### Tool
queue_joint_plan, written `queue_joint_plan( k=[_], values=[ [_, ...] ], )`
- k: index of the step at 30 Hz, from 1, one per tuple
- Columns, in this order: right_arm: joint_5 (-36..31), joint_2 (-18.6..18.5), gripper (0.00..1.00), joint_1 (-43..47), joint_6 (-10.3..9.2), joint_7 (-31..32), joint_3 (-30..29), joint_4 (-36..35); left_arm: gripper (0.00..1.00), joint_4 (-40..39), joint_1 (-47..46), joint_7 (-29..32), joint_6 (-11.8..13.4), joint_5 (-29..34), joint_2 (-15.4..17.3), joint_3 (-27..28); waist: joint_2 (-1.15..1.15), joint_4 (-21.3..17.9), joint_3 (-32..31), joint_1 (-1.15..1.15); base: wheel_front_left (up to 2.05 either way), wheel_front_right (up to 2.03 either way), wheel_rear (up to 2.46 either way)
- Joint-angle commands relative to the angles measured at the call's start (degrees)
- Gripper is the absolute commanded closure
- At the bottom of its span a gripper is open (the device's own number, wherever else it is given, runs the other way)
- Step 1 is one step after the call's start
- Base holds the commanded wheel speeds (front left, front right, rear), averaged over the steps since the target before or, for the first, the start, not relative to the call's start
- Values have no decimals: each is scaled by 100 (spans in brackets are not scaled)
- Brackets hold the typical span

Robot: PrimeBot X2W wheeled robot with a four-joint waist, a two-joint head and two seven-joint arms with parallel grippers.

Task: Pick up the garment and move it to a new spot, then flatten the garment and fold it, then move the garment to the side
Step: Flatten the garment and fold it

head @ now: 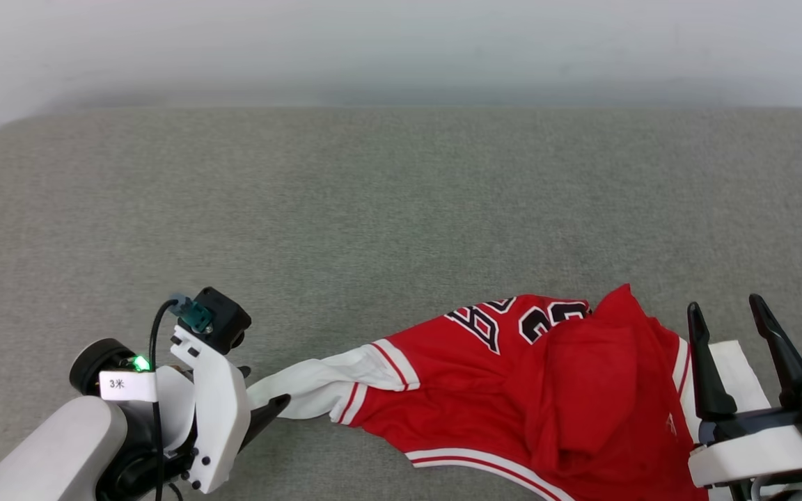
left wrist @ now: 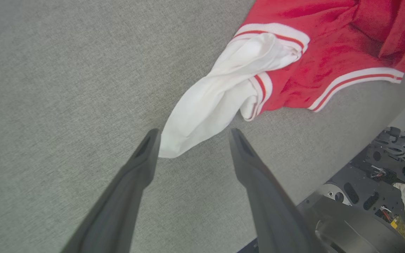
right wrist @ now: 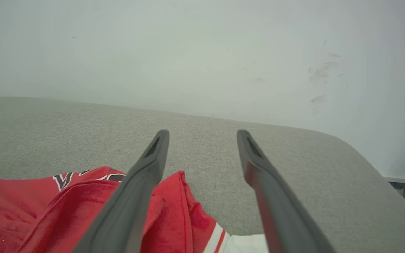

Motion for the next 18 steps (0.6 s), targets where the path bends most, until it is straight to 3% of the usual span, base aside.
queue_joint_plan(
  k=[1, 18],
  values=[
    [-42, 50, 0, -109, -6, -19, 20, -24, 0, 88, -156, 34, -4, 26, 79, -115, 0, -123, 135, 0, 0, 0, 0],
    [-164, 157, 0, -444, -7, -42, 45, -17, 0, 1384, -685, -134, 7, 6, 313, -1201, 0, -512, 772, 0, 0, 0, 0]
  ],
)
